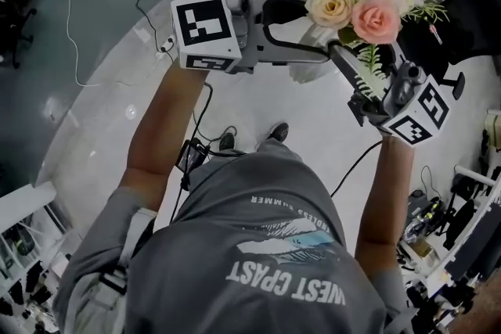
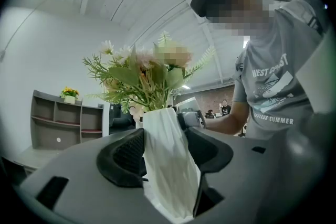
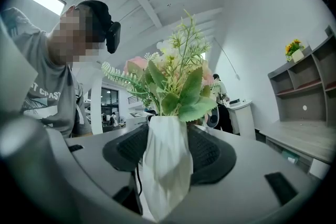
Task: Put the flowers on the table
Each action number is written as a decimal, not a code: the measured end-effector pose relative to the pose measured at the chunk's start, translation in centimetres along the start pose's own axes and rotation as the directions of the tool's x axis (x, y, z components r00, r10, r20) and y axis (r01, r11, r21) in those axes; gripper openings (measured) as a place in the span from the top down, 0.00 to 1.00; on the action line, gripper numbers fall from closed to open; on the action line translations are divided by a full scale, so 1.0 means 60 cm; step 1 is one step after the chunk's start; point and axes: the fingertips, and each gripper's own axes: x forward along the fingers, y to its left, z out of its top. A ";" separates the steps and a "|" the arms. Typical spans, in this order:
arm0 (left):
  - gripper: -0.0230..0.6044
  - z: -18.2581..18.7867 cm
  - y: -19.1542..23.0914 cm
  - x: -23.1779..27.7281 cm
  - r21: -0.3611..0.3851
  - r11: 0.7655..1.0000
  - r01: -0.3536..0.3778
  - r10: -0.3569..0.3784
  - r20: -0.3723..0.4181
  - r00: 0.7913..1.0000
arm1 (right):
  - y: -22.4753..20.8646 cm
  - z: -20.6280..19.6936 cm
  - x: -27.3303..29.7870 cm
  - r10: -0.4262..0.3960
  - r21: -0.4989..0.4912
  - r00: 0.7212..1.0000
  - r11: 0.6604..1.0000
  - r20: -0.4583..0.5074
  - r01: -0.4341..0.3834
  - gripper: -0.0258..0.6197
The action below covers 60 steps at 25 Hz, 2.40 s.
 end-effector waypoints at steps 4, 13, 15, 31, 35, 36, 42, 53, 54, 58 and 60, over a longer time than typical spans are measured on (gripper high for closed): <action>0.53 -0.031 0.007 0.026 0.002 0.999 -0.039 0.039 0.006 0.999 | -0.024 -0.024 -0.022 0.039 -0.005 0.999 0.999 0.000 -0.039 0.56; 0.53 -0.104 0.058 0.127 -0.018 0.994 -0.107 0.107 -0.024 0.994 | -0.125 -0.066 -0.097 0.106 0.027 0.994 0.994 0.010 -0.106 0.56; 0.53 -0.112 0.053 0.133 -0.023 0.992 -0.121 0.120 -0.029 0.992 | -0.125 -0.074 -0.104 0.119 0.033 0.993 0.992 0.015 -0.120 0.56; 0.53 -0.206 0.004 0.179 -0.043 0.999 -0.010 0.011 0.016 1.000 | -0.120 -0.166 -0.173 0.001 0.019 1.000 1.000 0.005 -0.001 0.56; 0.53 -0.182 0.069 0.155 -0.041 0.997 0.060 -0.059 0.018 0.998 | -0.162 -0.133 -0.126 -0.065 0.023 0.998 0.998 0.021 0.065 0.56; 0.53 -0.176 0.085 0.151 -0.039 0.996 0.079 -0.078 0.019 0.997 | -0.174 -0.125 -0.116 -0.083 0.022 0.996 0.996 0.025 0.082 0.56; 0.53 -0.177 0.102 0.146 -0.027 0.990 0.138 -0.138 0.017 0.990 | -0.187 -0.124 -0.106 -0.137 0.008 0.990 0.991 0.043 0.136 0.56; 0.53 -0.182 0.108 0.144 -0.008 0.981 0.194 -0.194 0.002 0.981 | -0.193 -0.127 -0.103 -0.184 -0.010 0.981 0.983 0.067 0.185 0.56; 0.53 -0.182 0.109 0.144 -0.006 0.980 0.199 -0.199 0.001 0.980 | -0.194 -0.127 -0.103 -0.189 -0.011 0.980 0.982 0.068 0.190 0.56; 0.53 -0.184 0.111 0.143 0.001 0.976 0.216 -0.216 0.002 0.976 | -0.195 -0.129 -0.102 -0.205 -0.017 0.976 0.978 0.069 0.207 0.56; 0.53 -0.185 0.112 0.144 0.006 0.975 0.223 -0.223 0.004 0.975 | -0.196 -0.130 -0.102 -0.212 -0.022 0.975 0.977 0.069 0.214 0.56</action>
